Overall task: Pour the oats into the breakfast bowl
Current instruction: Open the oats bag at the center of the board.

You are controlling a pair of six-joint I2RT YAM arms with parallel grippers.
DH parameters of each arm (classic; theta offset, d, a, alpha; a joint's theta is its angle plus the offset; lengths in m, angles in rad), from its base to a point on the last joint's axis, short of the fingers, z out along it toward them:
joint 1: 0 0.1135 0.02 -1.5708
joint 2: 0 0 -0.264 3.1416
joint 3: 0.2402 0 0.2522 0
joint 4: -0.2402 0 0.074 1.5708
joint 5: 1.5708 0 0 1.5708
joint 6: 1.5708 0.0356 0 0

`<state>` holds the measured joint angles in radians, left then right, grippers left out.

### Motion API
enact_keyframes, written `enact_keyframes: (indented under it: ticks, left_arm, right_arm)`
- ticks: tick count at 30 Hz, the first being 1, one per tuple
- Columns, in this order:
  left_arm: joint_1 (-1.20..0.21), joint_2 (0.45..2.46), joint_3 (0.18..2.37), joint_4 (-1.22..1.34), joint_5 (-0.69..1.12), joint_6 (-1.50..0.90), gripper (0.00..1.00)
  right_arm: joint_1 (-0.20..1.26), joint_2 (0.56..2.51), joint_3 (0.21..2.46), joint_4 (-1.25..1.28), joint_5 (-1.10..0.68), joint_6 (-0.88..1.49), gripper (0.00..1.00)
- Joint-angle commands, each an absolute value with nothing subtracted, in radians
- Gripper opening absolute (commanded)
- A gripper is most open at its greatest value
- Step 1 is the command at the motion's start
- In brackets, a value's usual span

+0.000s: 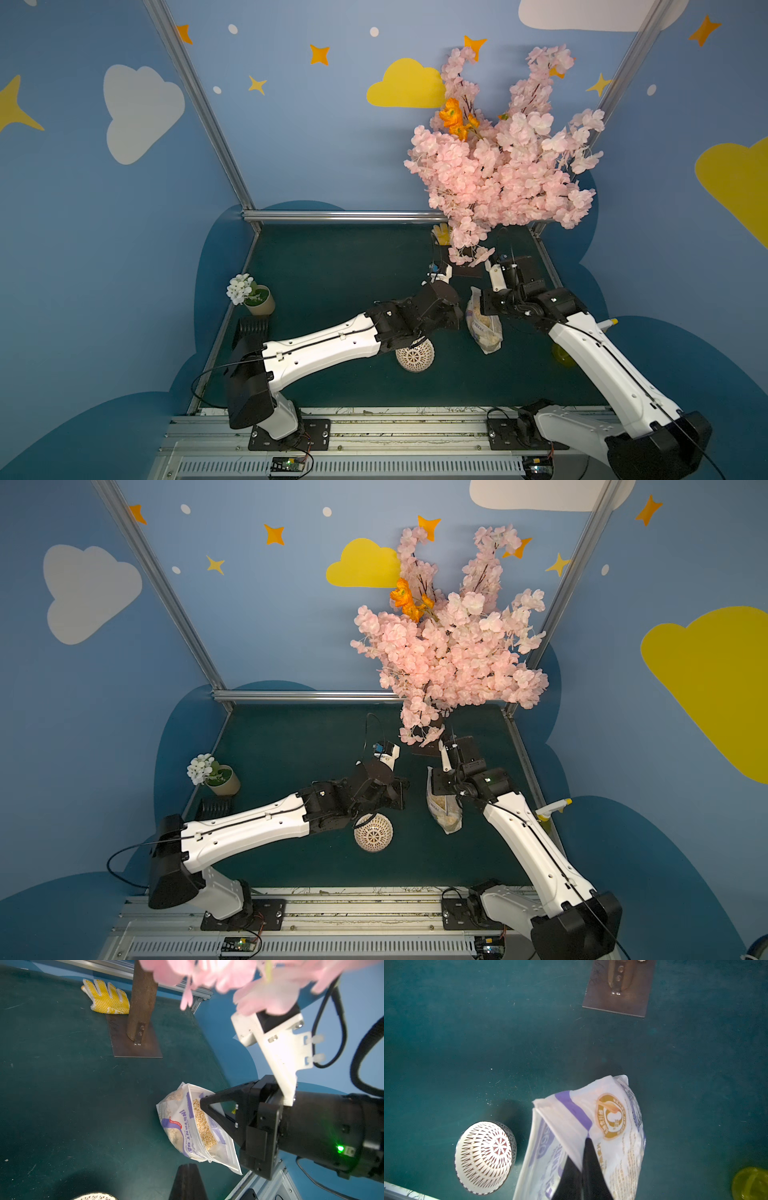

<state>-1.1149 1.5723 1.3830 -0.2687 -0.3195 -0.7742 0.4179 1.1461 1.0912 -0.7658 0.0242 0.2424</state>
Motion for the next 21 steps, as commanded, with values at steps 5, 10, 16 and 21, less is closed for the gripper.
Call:
enact_keyframes:
  ticks: [5, 10, 16, 21]
  left_arm:
    - [-1.102, 1.558, 1.354, -0.195, -0.333, -0.809, 0.46]
    - [-1.099, 1.584, 1.357, -0.187, -0.317, -0.82, 0.58]
    - [-1.093, 1.616, 1.365, -0.185, -0.321, -0.818, 0.58]
    - [-1.078, 1.658, 1.384, -0.203, -0.322, -0.819, 0.58]
  right_arm:
    - [0.419, 1.118, 1.128, -0.57, -0.131, 0.219, 0.0]
    - [0.42, 1.11, 1.107, -0.538, -0.139, 0.227, 0.0]
    - [0.42, 1.141, 1.102, -0.525, -0.169, 0.233, 0.0]
    - [0.42, 1.166, 1.101, -0.513, -0.198, 0.235, 0.0]
